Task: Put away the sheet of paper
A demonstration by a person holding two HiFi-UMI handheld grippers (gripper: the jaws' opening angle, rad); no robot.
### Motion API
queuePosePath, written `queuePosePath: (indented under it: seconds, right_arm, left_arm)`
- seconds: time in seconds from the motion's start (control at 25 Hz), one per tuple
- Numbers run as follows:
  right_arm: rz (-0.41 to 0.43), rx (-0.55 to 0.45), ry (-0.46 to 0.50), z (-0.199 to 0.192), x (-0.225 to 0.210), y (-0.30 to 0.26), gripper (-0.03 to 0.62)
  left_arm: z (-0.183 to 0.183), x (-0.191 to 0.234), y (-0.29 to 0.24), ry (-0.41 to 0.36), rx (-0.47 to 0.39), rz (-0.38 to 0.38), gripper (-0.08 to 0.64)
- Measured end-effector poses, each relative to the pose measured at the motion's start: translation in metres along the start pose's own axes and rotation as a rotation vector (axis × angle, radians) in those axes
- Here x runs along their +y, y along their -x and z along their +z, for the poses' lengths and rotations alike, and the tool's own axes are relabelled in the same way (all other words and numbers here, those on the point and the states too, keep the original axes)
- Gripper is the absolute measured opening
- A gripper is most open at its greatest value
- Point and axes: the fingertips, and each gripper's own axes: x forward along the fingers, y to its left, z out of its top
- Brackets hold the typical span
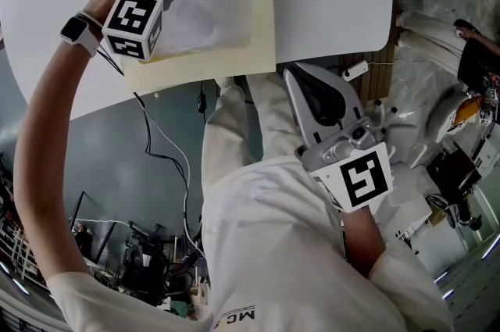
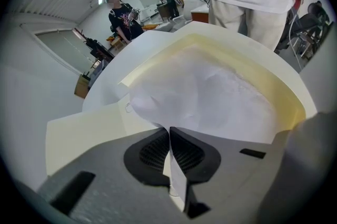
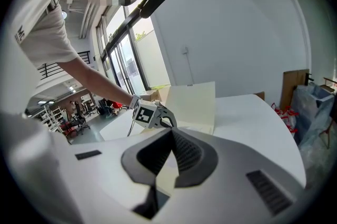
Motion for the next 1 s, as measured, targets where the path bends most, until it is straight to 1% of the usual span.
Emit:
queuePosePath:
  seconds: [0.16, 0.28, 0.36, 0.44, 0.48, 0.6, 0.76, 1.0]
  right_arm:
    - [0.000, -0.008, 0.003, 0.001, 0.010, 0.006, 0.015]
    - [0.000, -0.014, 0.008, 0.005, 0.015, 0.010, 0.015]
    - [-0.002, -0.017, 0.013, 0.003, 0.014, 0.014, 0.015]
    - [-0.001, -0.018, 0.013, 0.000, 0.014, 0.017, 0.015]
    - [0.000, -0.018, 0.012, -0.001, 0.015, 0.018, 0.015]
    - [0.001, -0.033, 0.019, 0.004, 0.017, 0.021, 0.015]
    - [0.003, -0.062, 0.042, 0.019, 0.021, 0.029, 0.015]
    - [0.003, -0.097, 0.079, 0.040, 0.028, 0.045, 0.015]
  left_arm:
    - [0.003, -0.011, 0.003, 0.029, 0.011, -0.008, 0.028]
    - [0.000, -0.010, 0.010, 0.073, 0.024, 0.005, 0.028]
    - [0.000, -0.005, 0.012, 0.120, 0.027, 0.021, 0.033]
    - [-0.001, -0.004, 0.013, 0.172, 0.022, 0.027, 0.131]
    - [-0.002, -0.004, 0.014, 0.192, 0.023, 0.026, 0.149]
    - [-0.005, 0.003, 0.027, 0.251, 0.031, 0.051, 0.149]
    - [0.004, 0.011, 0.060, 0.381, 0.017, 0.109, 0.149]
    - [0.032, 0.003, 0.112, 0.682, -0.035, 0.210, 0.095]
